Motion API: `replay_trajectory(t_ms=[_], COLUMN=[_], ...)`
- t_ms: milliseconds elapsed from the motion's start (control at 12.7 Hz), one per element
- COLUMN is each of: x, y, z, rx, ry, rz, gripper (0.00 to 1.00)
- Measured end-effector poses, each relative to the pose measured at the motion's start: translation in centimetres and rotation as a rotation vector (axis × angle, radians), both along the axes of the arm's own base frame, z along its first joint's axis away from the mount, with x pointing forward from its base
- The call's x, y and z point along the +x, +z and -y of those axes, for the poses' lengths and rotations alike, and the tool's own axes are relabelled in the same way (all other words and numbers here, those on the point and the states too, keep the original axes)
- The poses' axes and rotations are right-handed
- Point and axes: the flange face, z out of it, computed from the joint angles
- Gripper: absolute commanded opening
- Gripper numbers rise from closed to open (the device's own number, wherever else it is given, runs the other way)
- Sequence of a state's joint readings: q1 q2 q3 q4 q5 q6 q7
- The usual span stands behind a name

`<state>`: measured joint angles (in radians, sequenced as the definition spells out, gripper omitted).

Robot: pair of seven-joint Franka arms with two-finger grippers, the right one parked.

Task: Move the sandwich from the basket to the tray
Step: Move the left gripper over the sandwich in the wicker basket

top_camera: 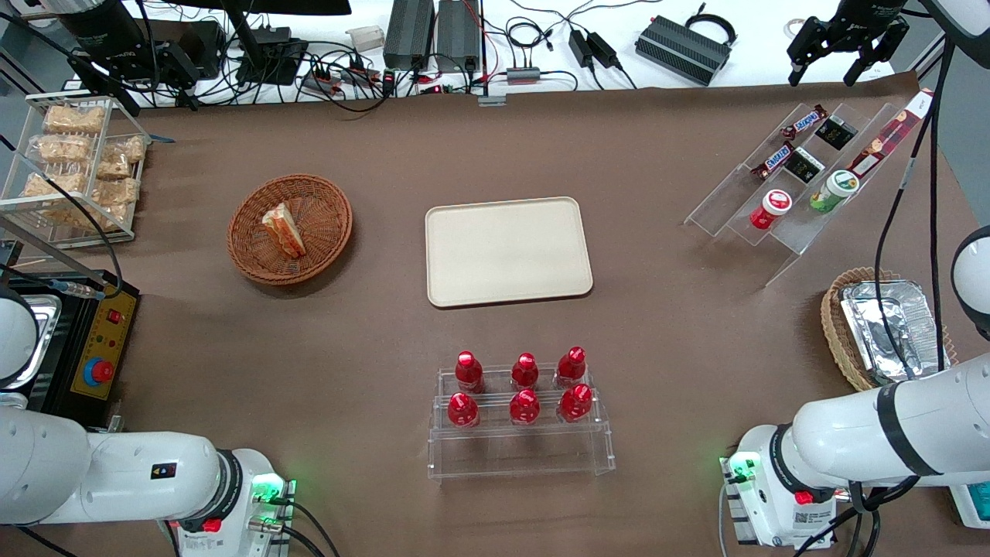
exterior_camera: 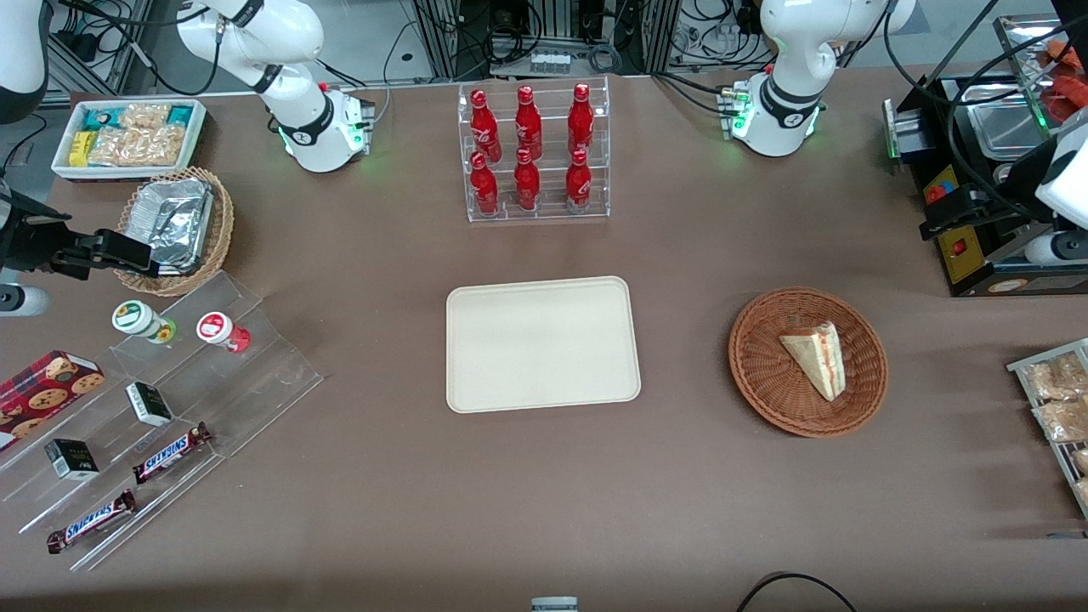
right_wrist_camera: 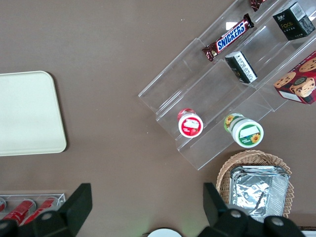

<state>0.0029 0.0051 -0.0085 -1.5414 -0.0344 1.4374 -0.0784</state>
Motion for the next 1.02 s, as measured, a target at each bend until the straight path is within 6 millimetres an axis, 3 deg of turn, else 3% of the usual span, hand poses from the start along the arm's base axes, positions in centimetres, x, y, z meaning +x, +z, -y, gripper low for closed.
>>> replay_trajectory(t_ms=[315,473,630,1024], x=[0.4,1.1,2.2,5.4], y=[0.0,-1.1,-3.4,-11.2], z=[0.0,0.0,0.0,0.0], rx=[0.000,0.000,-0.001,-0.001], ry=[0.001,0.002,0.002,0.005], rz=[0.022,0.016,-0.022,-0.037], gripper=[1.00,1.00,1.00,1.00])
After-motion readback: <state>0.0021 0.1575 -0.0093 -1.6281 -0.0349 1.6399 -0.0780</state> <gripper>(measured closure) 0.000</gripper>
